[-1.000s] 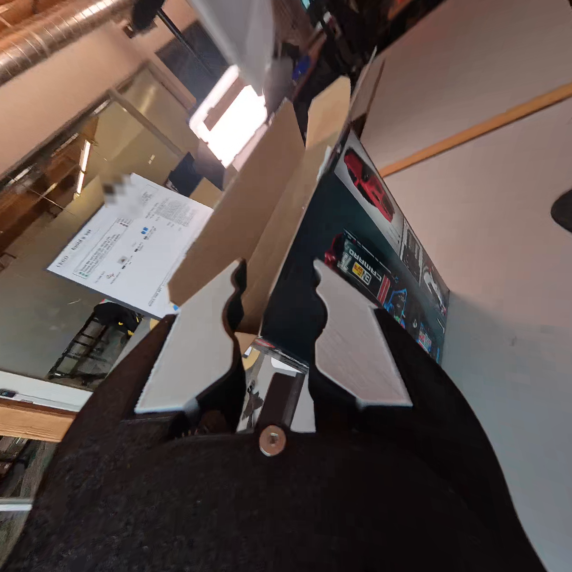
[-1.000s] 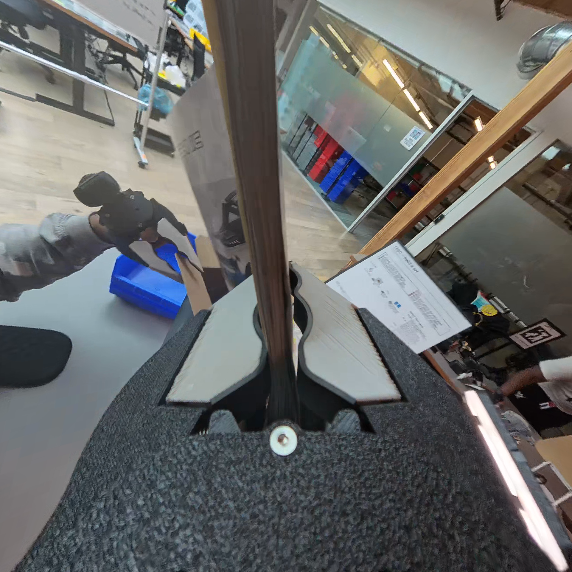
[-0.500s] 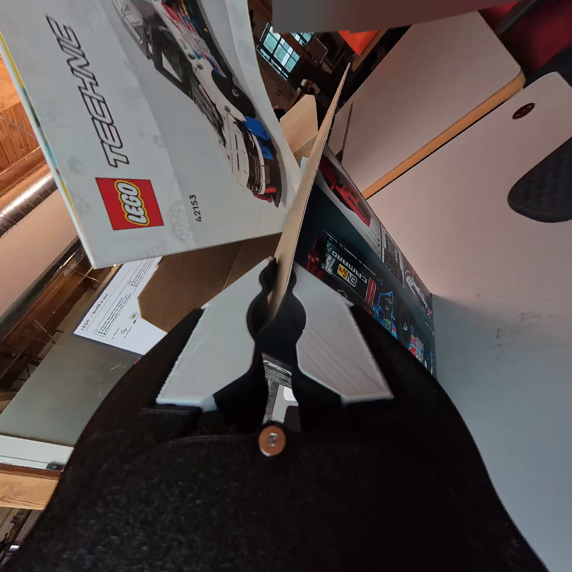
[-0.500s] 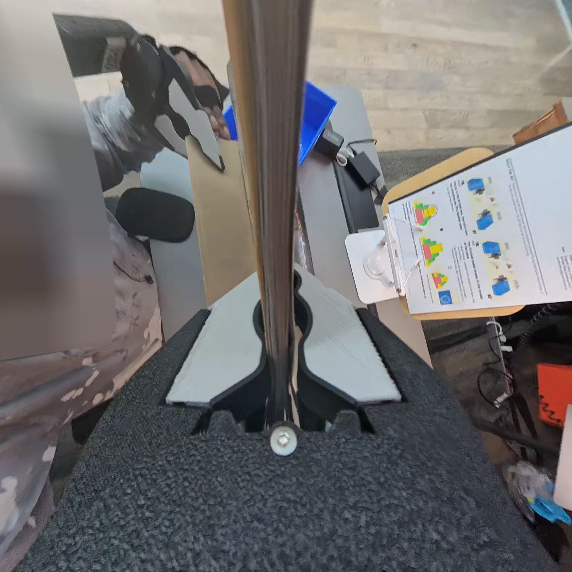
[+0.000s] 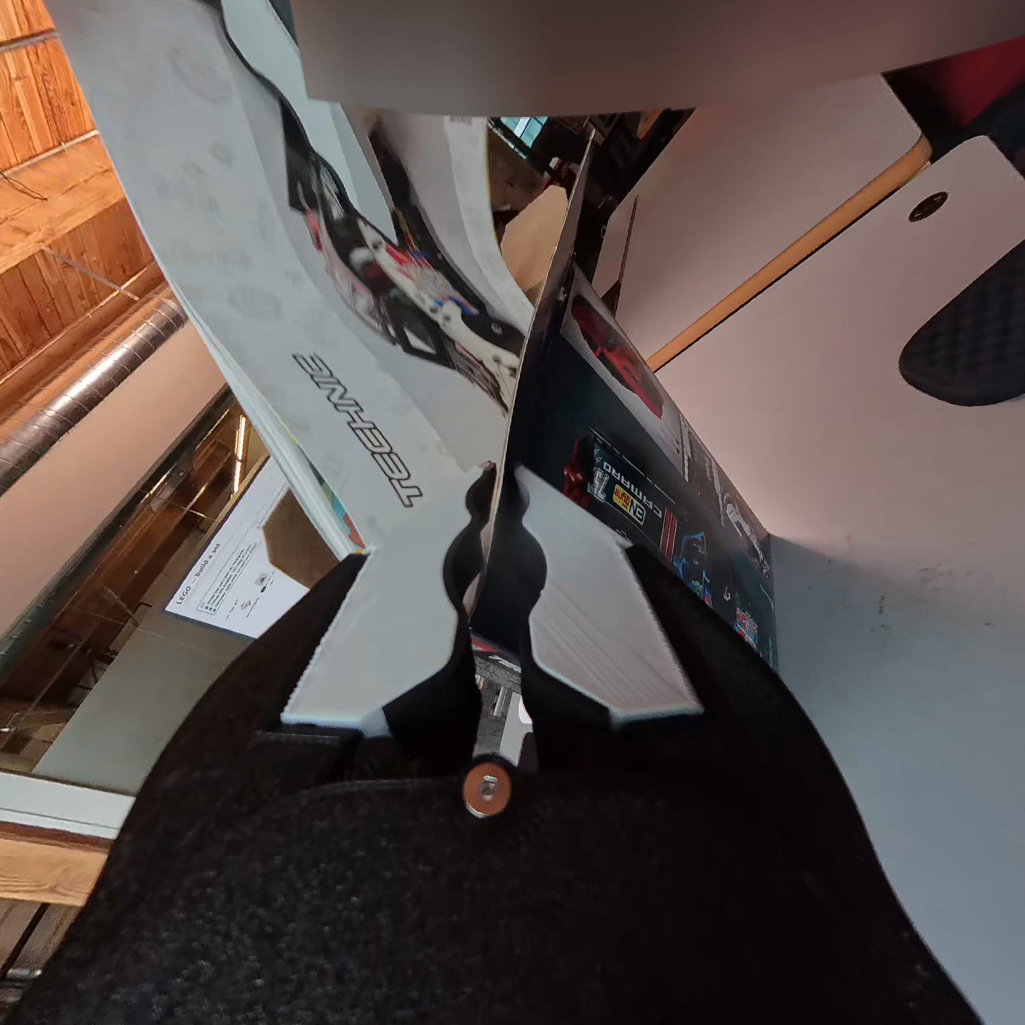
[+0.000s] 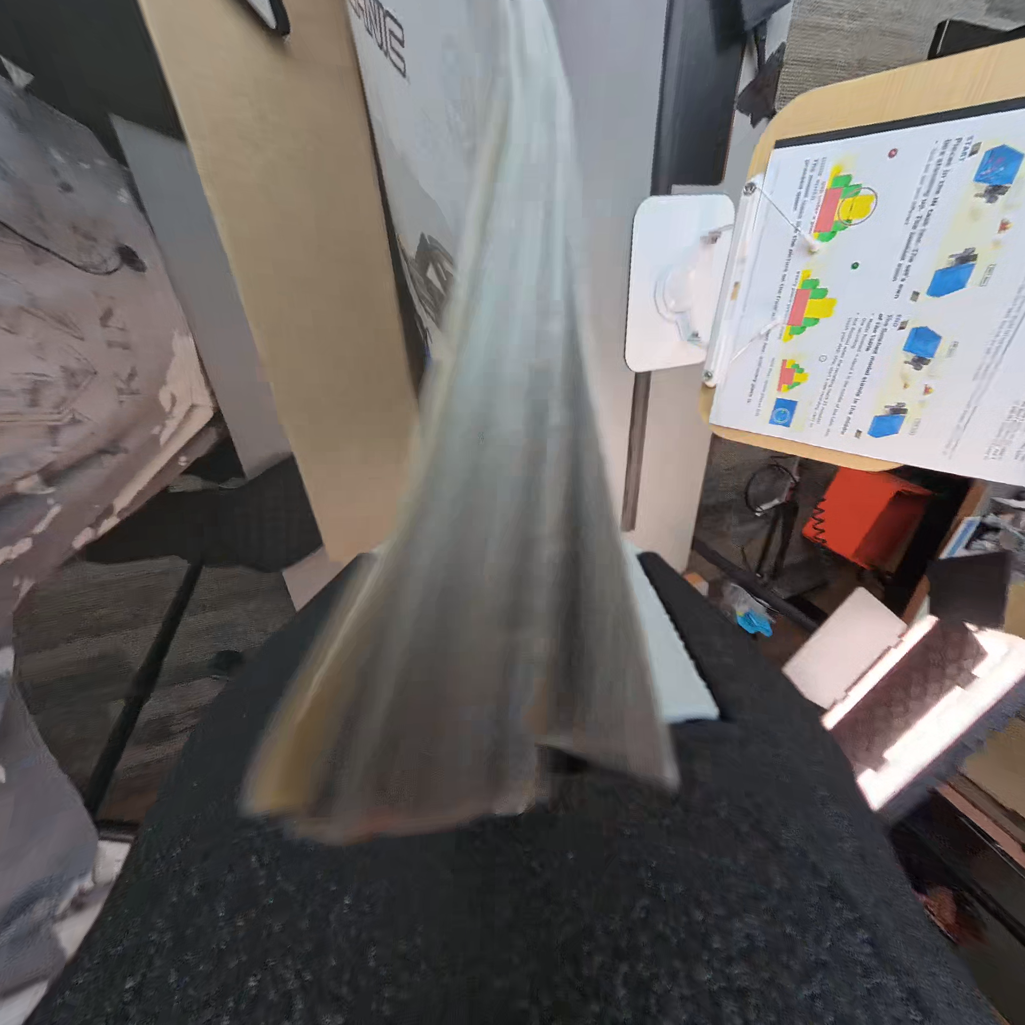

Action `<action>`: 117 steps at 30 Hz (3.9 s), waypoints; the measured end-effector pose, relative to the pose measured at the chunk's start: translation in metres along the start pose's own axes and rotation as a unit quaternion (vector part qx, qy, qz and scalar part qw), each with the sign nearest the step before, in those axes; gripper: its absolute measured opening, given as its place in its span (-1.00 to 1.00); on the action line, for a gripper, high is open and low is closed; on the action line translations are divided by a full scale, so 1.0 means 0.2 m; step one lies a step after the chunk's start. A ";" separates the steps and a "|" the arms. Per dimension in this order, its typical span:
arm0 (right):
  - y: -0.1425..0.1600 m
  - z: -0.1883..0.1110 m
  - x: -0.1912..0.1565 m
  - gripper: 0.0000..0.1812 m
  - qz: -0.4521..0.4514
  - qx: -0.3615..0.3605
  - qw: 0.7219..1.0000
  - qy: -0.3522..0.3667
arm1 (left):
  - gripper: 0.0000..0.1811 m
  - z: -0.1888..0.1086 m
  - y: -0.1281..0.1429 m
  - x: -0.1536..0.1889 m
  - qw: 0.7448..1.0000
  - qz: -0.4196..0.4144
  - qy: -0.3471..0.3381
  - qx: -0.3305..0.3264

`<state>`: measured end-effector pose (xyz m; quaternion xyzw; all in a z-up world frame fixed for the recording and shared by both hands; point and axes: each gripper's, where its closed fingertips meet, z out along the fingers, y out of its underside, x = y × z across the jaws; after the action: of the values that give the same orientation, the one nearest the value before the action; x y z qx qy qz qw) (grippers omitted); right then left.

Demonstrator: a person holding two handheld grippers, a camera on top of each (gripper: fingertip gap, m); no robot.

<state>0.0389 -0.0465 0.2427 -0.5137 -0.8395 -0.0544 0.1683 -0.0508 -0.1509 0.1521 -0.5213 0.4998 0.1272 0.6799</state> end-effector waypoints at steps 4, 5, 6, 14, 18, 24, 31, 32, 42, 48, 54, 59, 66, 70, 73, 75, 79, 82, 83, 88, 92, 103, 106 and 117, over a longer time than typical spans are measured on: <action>0.09 -0.21 -0.03 -0.93 -0.041 -0.055 0.997 -0.024 | -0.96 0.02 0.01 -0.02 1.000 -0.021 0.003 -0.004; 0.07 -0.20 -0.05 -0.90 -0.042 -0.069 0.996 -0.038 | -0.96 0.03 0.00 -0.03 1.000 -0.022 0.005 0.000; 0.05 -0.17 -0.06 -0.95 -0.050 -0.093 0.993 -0.045 | -0.96 0.04 -0.02 -0.03 1.000 -0.022 0.010 0.006; -0.25 0.41 -0.21 -0.95 -0.203 -0.256 0.943 -0.068 | -0.98 0.10 -0.08 -0.03 1.000 -0.016 0.011 0.013; -0.27 0.57 -0.13 -0.95 -0.187 -0.227 0.954 -0.056 | -0.96 0.09 -0.03 -0.02 1.000 -0.014 -0.005 0.006; -0.32 0.44 -0.06 -0.77 -0.176 -0.066 0.981 -0.050 | -0.96 0.08 0.07 -0.08 0.999 -0.049 -0.012 0.009; -0.28 0.64 -0.14 -0.95 -0.157 -0.066 0.977 -0.131 | -0.95 0.07 0.00 -0.11 0.997 -0.068 0.004 0.039; -0.27 0.70 -0.18 -0.95 -0.152 -0.087 0.972 -0.154 | -0.96 0.06 -0.03 -0.09 0.996 -0.072 0.017 0.043; -0.36 0.58 -0.08 -0.94 -0.160 0.008 0.980 -0.118 | -0.93 0.07 0.08 -0.10 0.998 -0.064 -0.004 0.002; -0.26 0.83 -0.09 -0.95 -0.141 -0.079 0.977 -0.137 | -0.94 0.05 0.02 -0.12 0.995 -0.096 0.002 0.027; -0.47 0.27 0.09 -0.84 -0.115 0.184 0.976 -0.009 | -0.94 0.09 0.10 -0.15 0.994 -0.112 -0.010 0.001; -0.11 -0.28 0.25 -0.37 -0.046 0.368 0.905 0.209 | -0.78 0.05 0.12 -0.22 0.989 -0.142 -0.046 0.020; 0.78 0.20 0.15 -0.10 0.133 0.527 0.796 0.267 | -0.28 -0.36 0.29 -0.36 0.938 -0.258 -0.177 0.146; 0.69 0.58 0.16 -0.07 0.180 0.642 0.707 0.237 | 0.12 -0.15 0.49 -0.38 0.920 -0.343 -0.121 0.147; 0.49 0.50 0.11 -0.01 0.111 0.685 0.672 0.259 | 0.15 0.04 0.43 -0.32 0.945 -0.276 -0.088 0.151; 0.39 0.46 0.13 0.02 0.074 0.667 0.693 0.263 | 0.09 0.12 0.36 -0.27 0.964 -0.216 -0.059 0.141; 0.26 0.45 0.11 -0.10 -0.020 0.604 0.758 0.245 | -0.12 0.23 0.32 -0.22 0.991 -0.109 -0.019 0.076; 0.24 0.61 0.11 -0.18 -0.076 0.486 0.846 0.205 | -0.28 0.29 0.40 -0.19 0.998 -0.053 0.019 -0.014; 0.25 0.61 0.14 -0.34 -0.085 0.461 0.858 0.212 | -0.33 0.29 0.43 -0.20 0.998 -0.036 0.027 -0.041; 0.26 0.62 0.10 -0.59 -0.097 0.411 0.903 0.084 | -0.65 0.24 0.42 -0.18 0.975 -0.103 0.168 -0.099; 0.25 0.54 0.03 -0.32 -0.074 0.448 0.891 -0.027 | -0.82 0.20 0.39 -0.17 0.936 -0.199 0.265 -0.116; 0.31 0.43 0.48 0.21 0.183 0.595 0.782 -0.007 | -0.97 0.22 0.36 -0.29 0.830 -0.499 0.251 -0.013; 0.22 0.50 0.45 -0.06 0.229 0.582 0.771 -0.123 | -0.87 0.23 0.40 -0.35 0.805 -0.548 0.228 0.005; 0.22 0.61 0.47 -0.76 0.223 0.580 0.782 -0.036 | -0.10 0.26 0.67 -0.61 0.925 -0.346 -0.050 -0.150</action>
<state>0.0105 0.0860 0.1576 -0.4931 -0.5802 0.5006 0.4119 -0.1725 -0.0082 0.1706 -0.7505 0.2287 -0.0169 0.6198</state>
